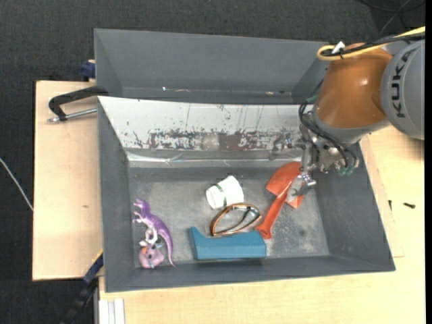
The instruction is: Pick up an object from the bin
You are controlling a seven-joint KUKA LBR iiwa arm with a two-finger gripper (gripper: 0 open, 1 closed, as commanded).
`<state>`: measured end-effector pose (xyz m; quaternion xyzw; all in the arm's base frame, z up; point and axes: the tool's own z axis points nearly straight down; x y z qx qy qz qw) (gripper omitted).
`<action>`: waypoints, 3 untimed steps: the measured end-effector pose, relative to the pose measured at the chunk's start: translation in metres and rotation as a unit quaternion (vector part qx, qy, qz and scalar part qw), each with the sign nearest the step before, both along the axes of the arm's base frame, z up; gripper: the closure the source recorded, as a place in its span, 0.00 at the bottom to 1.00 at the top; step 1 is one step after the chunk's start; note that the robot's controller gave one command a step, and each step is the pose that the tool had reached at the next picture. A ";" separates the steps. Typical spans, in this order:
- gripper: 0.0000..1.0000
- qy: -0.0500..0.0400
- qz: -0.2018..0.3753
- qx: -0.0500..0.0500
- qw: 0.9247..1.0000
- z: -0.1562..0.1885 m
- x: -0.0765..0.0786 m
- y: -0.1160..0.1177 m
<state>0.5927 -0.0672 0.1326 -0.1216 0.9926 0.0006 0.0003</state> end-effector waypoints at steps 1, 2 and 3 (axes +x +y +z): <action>0.00 -0.003 0.115 0.000 0.993 -0.005 0.005 -0.014; 0.00 -0.001 0.165 0.000 0.986 -0.060 0.011 -0.012; 1.00 -0.006 0.276 -0.001 0.961 -0.058 0.009 -0.012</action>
Offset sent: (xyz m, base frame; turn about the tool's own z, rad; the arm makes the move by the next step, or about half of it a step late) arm 0.0095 -0.0129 -0.0626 -0.3332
